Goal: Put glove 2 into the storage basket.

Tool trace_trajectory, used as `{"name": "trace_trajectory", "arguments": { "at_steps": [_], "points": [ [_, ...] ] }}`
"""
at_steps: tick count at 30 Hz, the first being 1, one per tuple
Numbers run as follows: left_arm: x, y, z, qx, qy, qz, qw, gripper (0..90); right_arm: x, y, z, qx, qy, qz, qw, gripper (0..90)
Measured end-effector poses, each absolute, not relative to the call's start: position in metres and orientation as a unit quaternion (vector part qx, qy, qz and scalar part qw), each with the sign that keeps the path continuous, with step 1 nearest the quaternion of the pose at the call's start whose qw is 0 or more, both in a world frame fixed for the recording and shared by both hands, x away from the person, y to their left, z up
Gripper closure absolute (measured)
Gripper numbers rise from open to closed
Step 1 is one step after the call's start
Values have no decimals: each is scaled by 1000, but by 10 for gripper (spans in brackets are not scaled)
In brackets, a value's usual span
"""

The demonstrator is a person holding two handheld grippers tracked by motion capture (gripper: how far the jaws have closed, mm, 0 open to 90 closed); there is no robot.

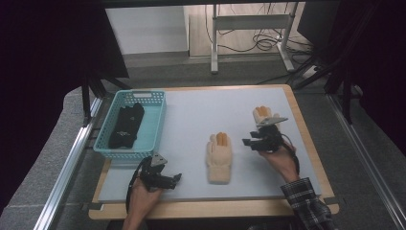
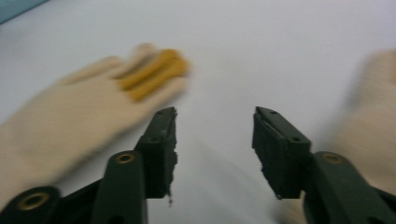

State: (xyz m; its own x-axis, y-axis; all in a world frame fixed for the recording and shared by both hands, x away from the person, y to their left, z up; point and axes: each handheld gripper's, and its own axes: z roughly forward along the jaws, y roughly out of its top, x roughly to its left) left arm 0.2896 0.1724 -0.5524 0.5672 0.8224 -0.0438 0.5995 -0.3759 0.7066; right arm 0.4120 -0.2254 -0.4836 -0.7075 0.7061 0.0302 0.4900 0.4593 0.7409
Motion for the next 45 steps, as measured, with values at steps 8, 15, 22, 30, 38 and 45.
{"name": "trace_trajectory", "arguments": {
  "at_steps": [8,15,22,30,38,45],
  "points": [
    [290,172,-552,814,437,160,349,35,440,-292,-477,445,800,353,193,659],
    [290,172,-553,812,438,160,350,36,456,-319,-485,483,780,334,213,583],
    [290,172,-553,812,438,160,350,36,467,-315,-509,496,787,308,200,563],
    [290,172,-552,814,437,160,349,36,467,-314,-511,518,773,327,163,849],
    [290,172,-553,813,437,160,349,37,451,-311,-473,489,775,333,221,854],
    [289,172,-553,812,439,161,350,37,432,-295,-445,455,788,335,243,852]
  ]
}}
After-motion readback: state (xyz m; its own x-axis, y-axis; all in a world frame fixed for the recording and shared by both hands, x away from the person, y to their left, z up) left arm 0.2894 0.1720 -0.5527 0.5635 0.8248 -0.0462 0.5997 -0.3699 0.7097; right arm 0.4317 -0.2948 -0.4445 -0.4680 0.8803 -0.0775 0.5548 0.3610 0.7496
